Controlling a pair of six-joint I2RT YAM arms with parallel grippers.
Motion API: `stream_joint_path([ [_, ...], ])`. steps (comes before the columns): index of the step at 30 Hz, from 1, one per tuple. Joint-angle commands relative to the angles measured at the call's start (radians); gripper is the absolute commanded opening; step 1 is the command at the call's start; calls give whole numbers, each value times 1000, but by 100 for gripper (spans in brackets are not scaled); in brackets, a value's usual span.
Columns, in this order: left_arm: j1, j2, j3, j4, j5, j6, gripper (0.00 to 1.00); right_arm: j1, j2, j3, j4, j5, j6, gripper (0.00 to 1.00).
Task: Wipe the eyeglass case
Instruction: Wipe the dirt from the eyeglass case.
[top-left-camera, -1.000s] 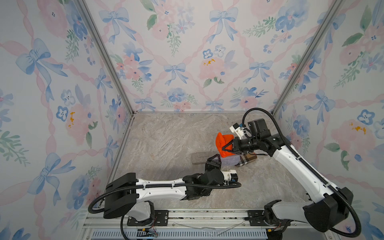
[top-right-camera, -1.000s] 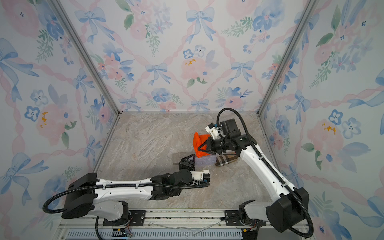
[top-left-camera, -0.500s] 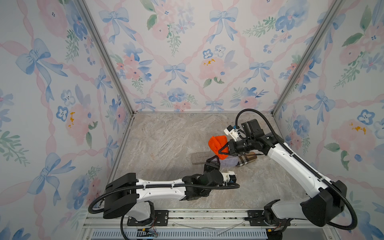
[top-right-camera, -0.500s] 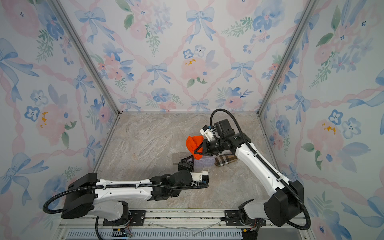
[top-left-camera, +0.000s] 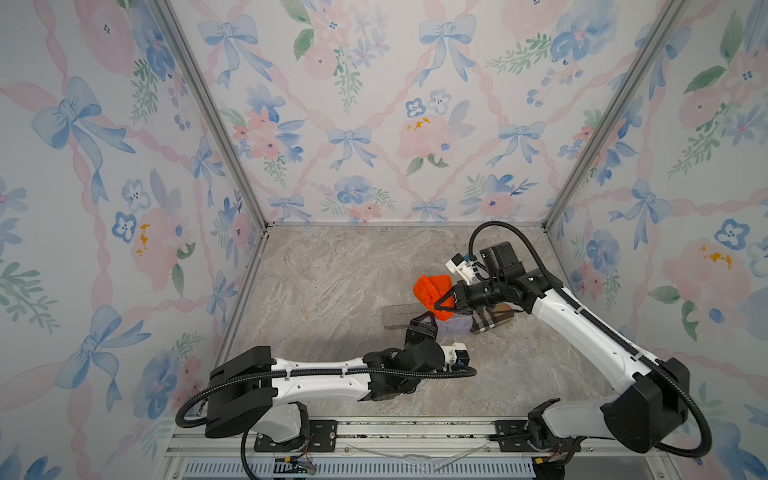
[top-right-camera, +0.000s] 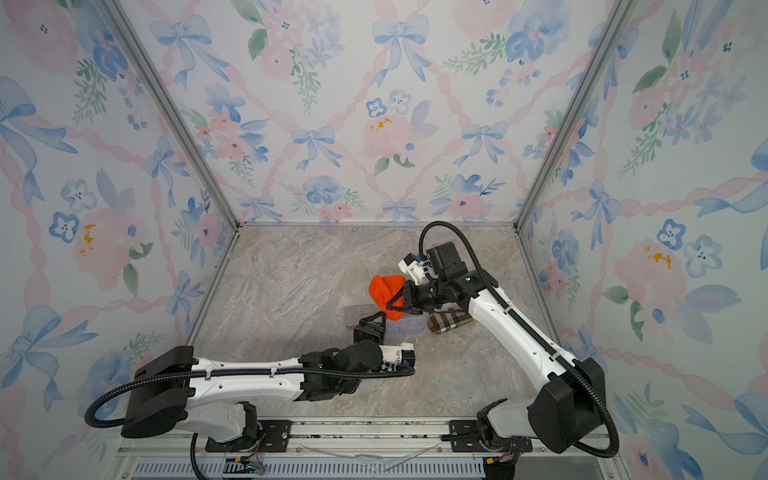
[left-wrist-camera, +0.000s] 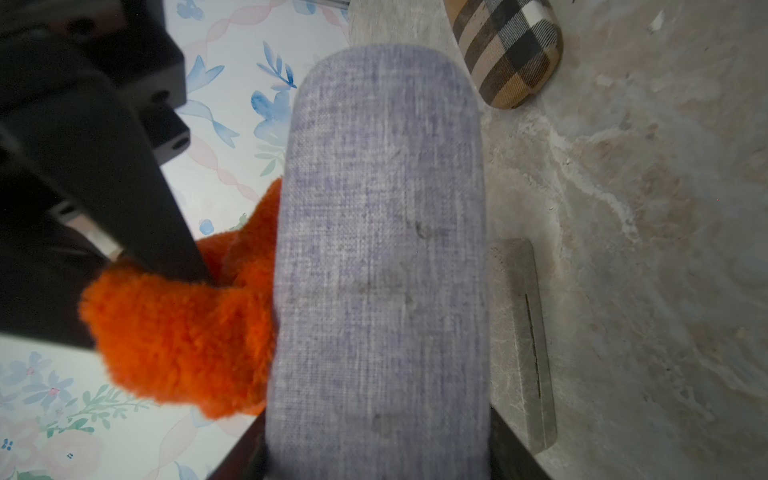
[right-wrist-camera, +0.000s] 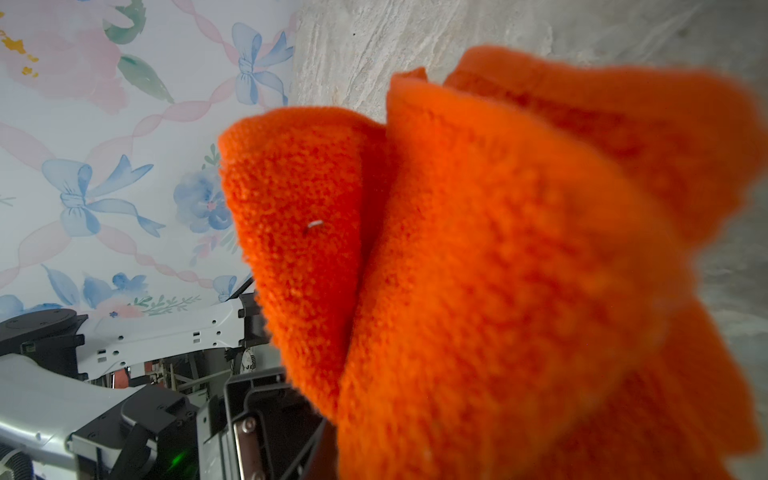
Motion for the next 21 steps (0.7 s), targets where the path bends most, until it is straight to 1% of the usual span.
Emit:
stream_joint_path([
  [1, 11, -52, 27, 137, -44, -33, 32, -20, -9, -28, -44, -66, 21, 0],
  [5, 20, -59, 18, 135, -45, -37, 33, -182, -102, -127, -133, -79, -36, 0],
  [8, 29, -54, 17, 137, -34, -44, 33, -243, -133, -159, -179, -76, -68, 0],
  [10, 30, -42, 22, 139, -31, -48, 32, -233, -139, -167, -153, -69, -45, 0],
  [12, 30, -40, 22, 143, -25, -51, 32, -191, -124, -162, -105, -68, -8, 0],
  [15, 30, -40, 24, 144, -20, -55, 32, -79, -76, -132, -35, -55, 44, 0],
  [17, 30, -42, 22, 145, -23, -57, 32, -30, -52, -118, 19, -62, 84, 0],
  [19, 29, -47, 21, 144, -25, -60, 32, -22, -48, -116, 37, -67, 98, 0],
  [21, 30, -53, 18, 142, -26, -63, 32, -61, -56, -117, -25, -56, 52, 0],
])
